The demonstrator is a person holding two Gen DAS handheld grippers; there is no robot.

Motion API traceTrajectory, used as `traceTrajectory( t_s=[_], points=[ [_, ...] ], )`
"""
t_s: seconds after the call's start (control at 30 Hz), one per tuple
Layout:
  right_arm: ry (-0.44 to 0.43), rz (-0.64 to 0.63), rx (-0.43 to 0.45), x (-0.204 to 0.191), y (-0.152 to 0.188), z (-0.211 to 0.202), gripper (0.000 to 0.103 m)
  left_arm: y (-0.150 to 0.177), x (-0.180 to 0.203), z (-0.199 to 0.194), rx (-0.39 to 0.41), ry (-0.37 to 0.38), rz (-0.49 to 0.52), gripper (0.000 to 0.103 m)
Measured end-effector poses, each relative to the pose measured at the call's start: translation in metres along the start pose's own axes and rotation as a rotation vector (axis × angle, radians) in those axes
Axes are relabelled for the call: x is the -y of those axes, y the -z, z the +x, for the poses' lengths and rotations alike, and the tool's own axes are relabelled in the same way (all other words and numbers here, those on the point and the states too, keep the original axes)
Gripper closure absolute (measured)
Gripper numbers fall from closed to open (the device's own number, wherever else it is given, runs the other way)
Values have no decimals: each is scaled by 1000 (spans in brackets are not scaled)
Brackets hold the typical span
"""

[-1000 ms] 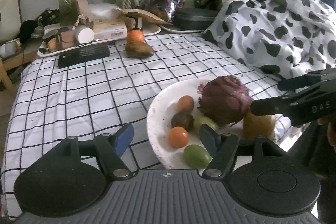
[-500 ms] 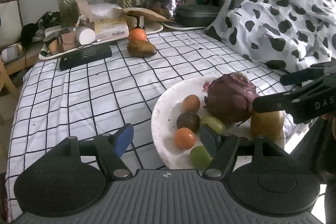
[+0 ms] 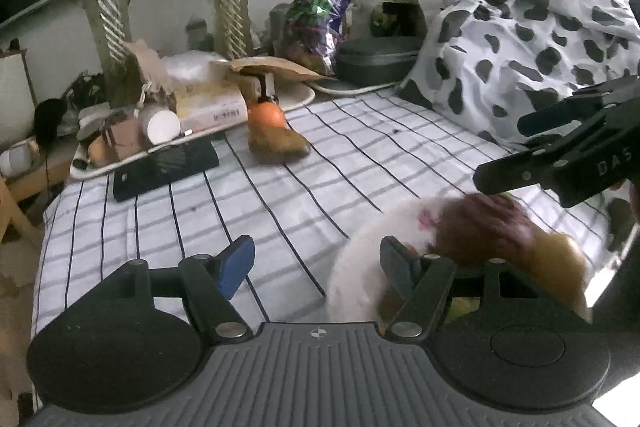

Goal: Organize fruits
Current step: 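Withdraw both open tools from the plate toward the last fruits, then grasp the dark brown oval fruit with the right tool while the left tool grasps the orange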

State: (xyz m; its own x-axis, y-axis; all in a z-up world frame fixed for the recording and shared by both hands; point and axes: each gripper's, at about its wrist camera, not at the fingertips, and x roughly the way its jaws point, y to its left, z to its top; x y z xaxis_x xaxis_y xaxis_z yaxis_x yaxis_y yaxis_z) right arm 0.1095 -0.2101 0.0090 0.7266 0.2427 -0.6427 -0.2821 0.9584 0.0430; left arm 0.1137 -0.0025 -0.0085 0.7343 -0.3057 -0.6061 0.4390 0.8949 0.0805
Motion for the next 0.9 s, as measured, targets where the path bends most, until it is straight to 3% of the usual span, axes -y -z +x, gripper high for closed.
traceTrajectory(
  t_s=[0.37,0.67,0.9],
  points=[
    [-40,-102,-23,16,-42,69,0,-22,-35,60,-1,-7,12,35],
    [-135,-190,-47,17,-70,137,0,-32,-56,95,-10,-13,51,35],
    [-207,-210,-58,8,-85,186,11,-36,-75,116,-16,-12,39,35]
  ],
)
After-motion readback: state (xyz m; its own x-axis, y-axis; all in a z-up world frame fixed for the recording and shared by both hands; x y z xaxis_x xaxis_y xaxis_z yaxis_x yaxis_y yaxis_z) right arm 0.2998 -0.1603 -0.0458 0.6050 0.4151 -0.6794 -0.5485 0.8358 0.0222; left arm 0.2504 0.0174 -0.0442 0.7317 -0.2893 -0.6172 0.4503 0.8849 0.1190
